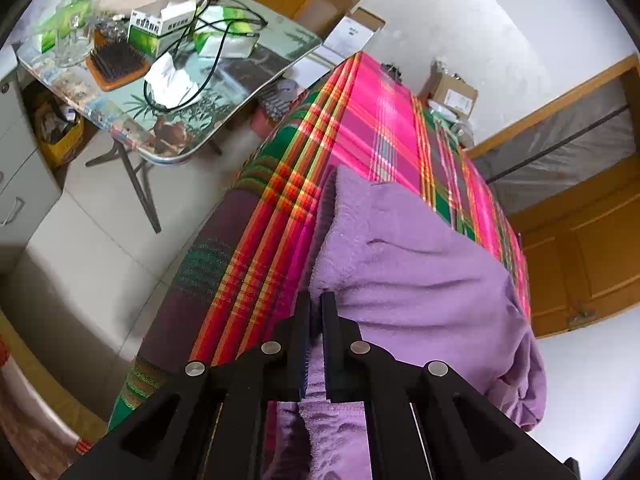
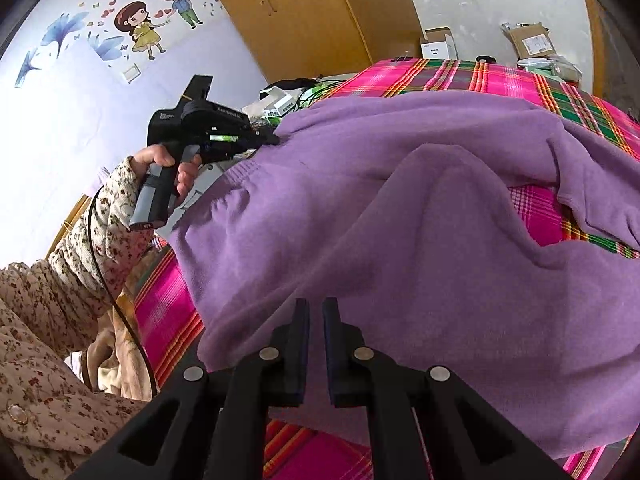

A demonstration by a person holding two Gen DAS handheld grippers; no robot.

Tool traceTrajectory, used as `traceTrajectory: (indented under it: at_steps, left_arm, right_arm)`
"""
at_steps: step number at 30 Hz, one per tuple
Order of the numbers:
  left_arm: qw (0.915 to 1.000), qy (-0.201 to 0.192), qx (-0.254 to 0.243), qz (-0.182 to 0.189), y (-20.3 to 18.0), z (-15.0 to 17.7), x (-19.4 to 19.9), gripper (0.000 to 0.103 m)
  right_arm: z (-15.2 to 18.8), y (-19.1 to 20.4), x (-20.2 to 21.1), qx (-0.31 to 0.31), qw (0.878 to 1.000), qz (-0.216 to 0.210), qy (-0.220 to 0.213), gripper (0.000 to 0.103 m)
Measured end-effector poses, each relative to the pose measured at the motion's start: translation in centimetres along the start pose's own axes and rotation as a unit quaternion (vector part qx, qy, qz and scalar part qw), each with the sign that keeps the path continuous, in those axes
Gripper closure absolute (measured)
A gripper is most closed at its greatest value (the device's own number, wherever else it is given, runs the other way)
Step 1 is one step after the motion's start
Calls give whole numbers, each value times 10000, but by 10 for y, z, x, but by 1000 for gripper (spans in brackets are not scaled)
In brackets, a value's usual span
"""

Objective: Fold clothes

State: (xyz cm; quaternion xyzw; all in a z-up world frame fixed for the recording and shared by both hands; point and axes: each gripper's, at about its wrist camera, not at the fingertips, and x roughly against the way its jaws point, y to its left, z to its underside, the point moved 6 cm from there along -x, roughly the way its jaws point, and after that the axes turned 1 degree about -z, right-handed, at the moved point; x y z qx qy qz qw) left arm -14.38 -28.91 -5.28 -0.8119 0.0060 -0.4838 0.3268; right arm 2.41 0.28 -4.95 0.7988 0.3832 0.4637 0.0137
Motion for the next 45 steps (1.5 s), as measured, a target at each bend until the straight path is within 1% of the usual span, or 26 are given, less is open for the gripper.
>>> traceTrajectory:
  at_steps: [2, 5, 8, 10, 12, 15, 17, 20, 22, 24, 27, 30, 32, 34, 36, 41, 44, 45]
  left_arm:
    - [10000, 66, -1, -54, 0, 3, 2, 93]
    - [9996, 44, -138, -246, -2, 12, 14, 93]
    - [9987, -135, -391, -308, -9, 26, 34, 93]
    - [9978, -239, -523, -317, -13, 39, 48, 93]
    - [9979, -260, -559, -223, -17, 55, 57, 83]
    - [9977, -251, -629, -89, -25, 82, 68, 83]
    - [9973, -200, -706, -20, -33, 101, 71, 83]
    - [9960, -39, -886, 53, -49, 131, 71, 83]
    - [9940, 15, -1088, 108, -63, 149, 70, 83]
    - [9915, 69, -1291, 162, -77, 167, 69, 77]
    - [9891, 123, -1442, 261, -90, 191, 67, 76]
    - [9878, 240, -1523, 217, -95, 213, 56, 76]
    - [9878, 291, -1522, 158, -96, 225, 51, 76]
    - [9882, 344, -1488, 145, -96, 235, 47, 76]
    - [9884, 334, -1479, 46, -96, 242, 46, 76]
    - [9905, 255, -1351, -46, -96, 249, 43, 76]
    - [9907, 220, -1341, -121, -97, 249, 42, 76]
    - [9906, 215, -1339, -148, -97, 249, 41, 76]
  right_arm:
    - [1, -3, 5, -29, 9999, 91, -75, 96]
    - [4, -14, 17, -201, 9991, 288, -229, 95]
    - [13, -33, 38, -533, 9957, 587, -479, 95]
    - [20, -51, 54, -783, 9906, 918, -639, 94]
    - [27, -67, 71, -1045, 9838, 1212, -813, 92]
    - [48, -102, 104, -1527, 9665, 1752, -1086, 86]
    - [65, -126, 127, -1934, 9500, 2092, -1279, 85]
    - [85, -152, 153, -2391, 9281, 2395, -1551, 82]
    - [98, -167, 170, -2649, 9146, 2538, -1698, 81]
    - [109, -176, 181, -2768, 9069, 2645, -1760, 80]
    - [120, -188, 193, -2783, 8986, 2894, -1767, 78]
    - [129, -205, 205, -2871, 8934, 2904, -1874, 72]
    - [129, -219, 211, -2931, 8893, 2926, -1942, 70]
    - [126, -234, 212, -2977, 8868, 2970, -1919, 69]
    - [121, -245, 208, -2946, 8887, 3007, -1815, 68]
    - [108, -274, 198, -2888, 8920, 3115, -1543, 68]
    - [99, -284, 196, -2875, 8970, 2918, -1661, 68]
    - [96, -286, 195, -2837, 8979, 2915, -1682, 68]
